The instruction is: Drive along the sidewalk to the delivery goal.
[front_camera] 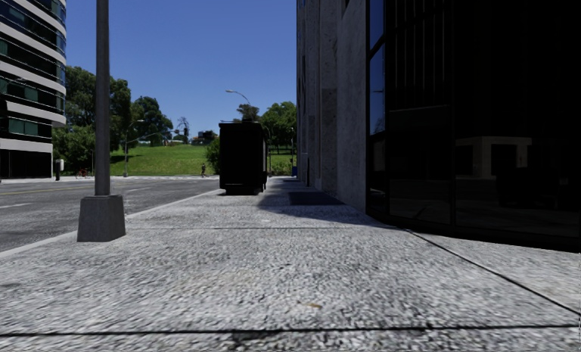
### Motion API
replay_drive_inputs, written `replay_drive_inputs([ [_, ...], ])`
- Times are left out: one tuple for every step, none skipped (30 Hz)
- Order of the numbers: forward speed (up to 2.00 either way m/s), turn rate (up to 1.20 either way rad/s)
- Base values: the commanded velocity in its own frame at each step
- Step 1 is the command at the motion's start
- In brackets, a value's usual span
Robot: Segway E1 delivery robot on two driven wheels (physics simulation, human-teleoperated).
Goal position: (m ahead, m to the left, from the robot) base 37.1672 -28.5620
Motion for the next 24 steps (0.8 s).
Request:
replay_drive_inputs([
  [2.0, 0.0],
  [2.0, 0.0],
  [2.0, 0.0],
  [2.0, 0.0],
  [2.0, 0.0],
  [2.0, 0.0],
  [2.0, 0.0],
  [2.0, 0.0],
  [2.0, 0.0],
  [2.0, 0.0],
  [2.0, 0.0],
  [2.0, 0.0],
  [2.0, 0.0],
  [2.0, 0.0],
  [2.0, 0.0],
  [2.0, 0.0],
  [2.0, 0.0],
  [2.0, 0.0],
  [2.0, 0.0],
  [2.0, 0.0],
  [2.0, 0.0],
  [2.0, 0.0],
  [2.0, 0.0],
  [2.0, 0.0],
])
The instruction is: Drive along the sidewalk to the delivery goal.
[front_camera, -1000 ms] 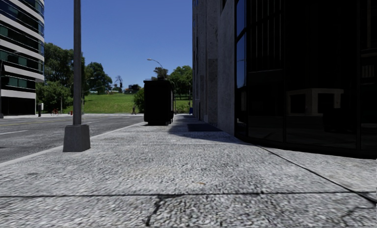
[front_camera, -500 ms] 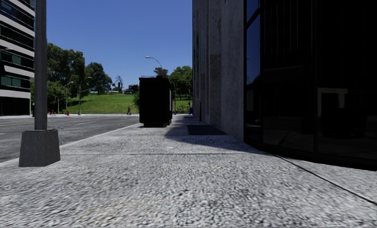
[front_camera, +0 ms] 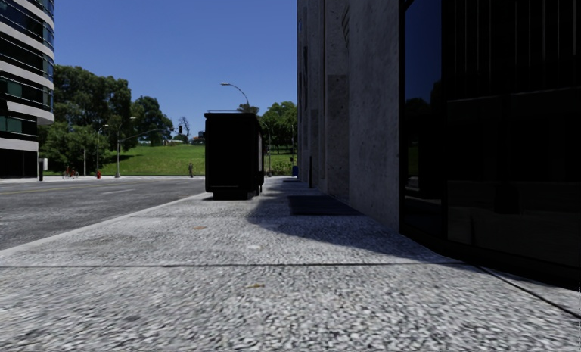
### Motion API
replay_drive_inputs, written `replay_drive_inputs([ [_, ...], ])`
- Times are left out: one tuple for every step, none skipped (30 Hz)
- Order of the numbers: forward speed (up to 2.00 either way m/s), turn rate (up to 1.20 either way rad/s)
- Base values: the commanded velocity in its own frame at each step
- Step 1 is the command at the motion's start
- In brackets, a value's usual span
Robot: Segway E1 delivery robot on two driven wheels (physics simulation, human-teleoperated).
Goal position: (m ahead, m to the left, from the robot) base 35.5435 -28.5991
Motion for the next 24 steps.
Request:
replay_drive_inputs([
  [2.0, 0.0],
  [2.0, 0.0],
  [2.0, 0.0],
  [2.0, 0.0],
  [2.0, 0.0],
  [2.0, 0.0],
  [2.0, 0.0],
  [2.0, 0.0],
  [2.0, 0.0],
  [2.0, 0.0],
  [2.0, 0.0],
  [2.0, 0.0],
  [2.0, 0.0],
  [2.0, 0.0],
  [2.0, 0.0],
  [2.0, 0.0],
  [2.0, 0.0],
  [2.0, 0.0],
  [2.0, 0.0],
  [2.0, 0.0],
  [2.0, 0.0],
  [2.0, 0.0],
  [2.0, 0.0],
  [2.0, 0.0],
])
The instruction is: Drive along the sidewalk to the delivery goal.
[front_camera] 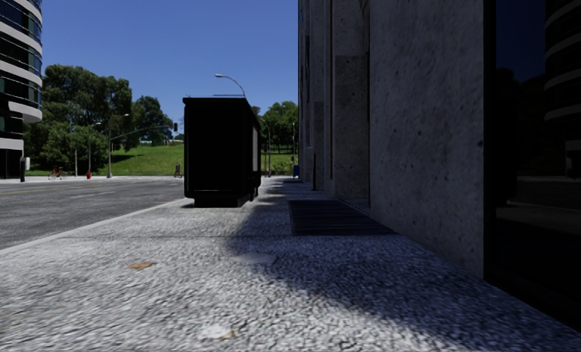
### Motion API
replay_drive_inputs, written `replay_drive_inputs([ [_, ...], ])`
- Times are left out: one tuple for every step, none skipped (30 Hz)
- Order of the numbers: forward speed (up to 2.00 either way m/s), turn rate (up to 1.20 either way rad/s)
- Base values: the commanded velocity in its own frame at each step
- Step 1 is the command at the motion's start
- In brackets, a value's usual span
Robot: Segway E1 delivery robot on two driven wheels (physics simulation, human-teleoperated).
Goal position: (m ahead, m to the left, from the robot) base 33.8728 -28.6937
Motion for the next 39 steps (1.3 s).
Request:
replay_drive_inputs([
  [2.0, 0.0],
  [2.0, 0.0],
  [2.0, 0.0],
  [2.0, 0.0],
  [2.0, 0.0],
  [2.0, 0.0],
  [2.0, 0.0],
  [2.0, 0.0],
  [2.0, 0.0],
  [2.0, 0.0],
  [2.0, 0.0],
  [2.0, 0.0],
  [2.0, 0.0],
  [2.0, 0.0],
  [2.0, 0.0],
  [2.0, 0.0],
  [2.0, 0.0],
  [2.0, 0.0],
  [2.0, 0.0],
  [2.0, 0.0],
  [2.0, 0.0],
  [2.0, 0.0],
  [2.0, 0.0],
  [2.0, 0.0],
  [2.0, 0.0],
  [2.0, 0.0],
  [2.0, 0.0],
  [2.0, 0.0],
  [2.0, 0.0],
  [2.0, 0.0],
  [2.0, 0.0],
  [2.0, 0.0],
  [2.0, 0.0],
  [2.0, 0.0],
  [2.0, 0.0],
  [2.0, 0.0],
  [2.0, 0.0],
  [2.0, 0.0],
  [2.0, 0.11],
])
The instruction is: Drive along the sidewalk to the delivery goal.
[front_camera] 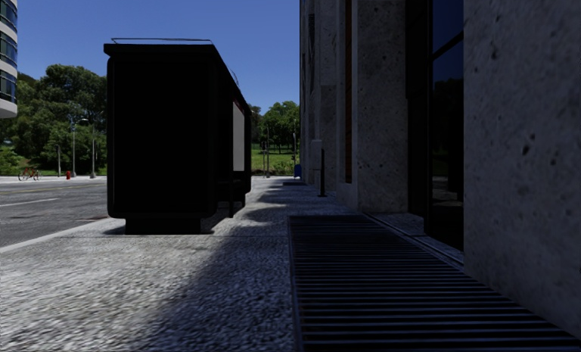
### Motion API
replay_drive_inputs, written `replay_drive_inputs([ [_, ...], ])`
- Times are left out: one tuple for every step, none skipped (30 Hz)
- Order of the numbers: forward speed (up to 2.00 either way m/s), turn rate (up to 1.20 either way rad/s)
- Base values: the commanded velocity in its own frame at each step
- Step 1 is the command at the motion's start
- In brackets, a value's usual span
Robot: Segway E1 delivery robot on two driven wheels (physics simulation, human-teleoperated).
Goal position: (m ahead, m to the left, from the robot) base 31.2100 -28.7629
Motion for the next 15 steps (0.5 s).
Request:
replay_drive_inputs([
  [2.0, 0.22],
  [2.0, 0.22],
  [2.0, 0.25],
  [2.0, 0.0],
  [2.0, 0.0],
  [2.0, 0.0],
  [2.0, 0.0],
  [2.0, 0.0],
  [2.0, 0.0],
  [2.0, 0.0],
  [2.0, 0.0],
  [2.0, 0.0],
  [2.0, 0.0],
  [2.0, 0.0],
  [2.0, 0.0],
])
